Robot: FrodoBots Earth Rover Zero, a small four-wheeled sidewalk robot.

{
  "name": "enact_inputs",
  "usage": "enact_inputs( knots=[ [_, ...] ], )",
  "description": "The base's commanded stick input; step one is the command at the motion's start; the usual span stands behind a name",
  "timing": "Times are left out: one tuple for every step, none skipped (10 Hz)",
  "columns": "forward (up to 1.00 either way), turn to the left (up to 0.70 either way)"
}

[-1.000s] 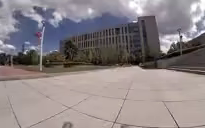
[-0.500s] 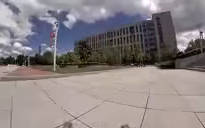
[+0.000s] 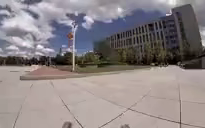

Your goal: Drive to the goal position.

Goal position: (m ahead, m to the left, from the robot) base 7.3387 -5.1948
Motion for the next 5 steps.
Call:
enact_inputs(
  knots=[
    [0.7, 0.0],
    [0.7, 0.0],
    [0.7, 0.0],
    [0.7, 0.0],
    [0.7, 0.0]
  ],
)
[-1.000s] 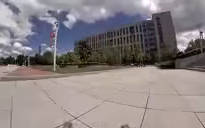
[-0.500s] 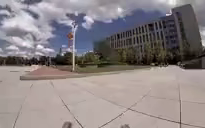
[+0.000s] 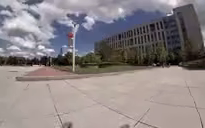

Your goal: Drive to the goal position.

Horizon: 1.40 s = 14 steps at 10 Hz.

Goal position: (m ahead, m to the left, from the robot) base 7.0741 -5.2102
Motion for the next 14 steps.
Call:
enact_inputs(
  knots=[
    [0.7, 0.0],
    [0.7, 0.0],
    [0.7, 0.0],
    [0.7, 0.0],
    [0.7, 0.0],
    [0.7, 0.0],
    [0.7, 0.0],
    [0.7, 0.0],
    [0.7, -0.29],
    [0.7, -0.34],
    [0.7, -0.34],
    [0.7, -0.34],
    [0.7, -0.34],
    [0.7, -0.34]
  ],
)
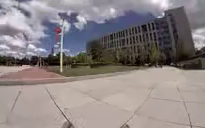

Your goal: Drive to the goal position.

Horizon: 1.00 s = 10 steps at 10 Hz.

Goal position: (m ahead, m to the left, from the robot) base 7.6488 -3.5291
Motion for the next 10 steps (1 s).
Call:
enact_inputs(
  knots=[
    [0.7, -0.34],
    [0.7, -0.34],
    [0.7, -0.34],
    [0.7, -0.34],
    [0.7, -0.34],
    [0.7, -0.34],
    [0.7, -0.34],
    [0.7, -0.34],
    [0.7, -0.34],
    [0.7, -0.34]
  ],
)
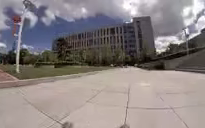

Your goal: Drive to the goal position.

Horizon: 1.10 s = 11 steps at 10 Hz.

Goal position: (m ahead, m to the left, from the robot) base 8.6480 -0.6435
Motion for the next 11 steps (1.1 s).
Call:
enact_inputs(
  knots=[
    [0.7, -0.34],
    [0.7, -0.34],
    [0.7, -0.34],
    [0.7, -0.34],
    [0.7, -0.34],
    [0.7, -0.34],
    [0.7, -0.08],
    [0.7, -0.02],
    [0.7, -0.01],
    [0.7, 0.0],
    [0.7, 0.0]
  ],
)
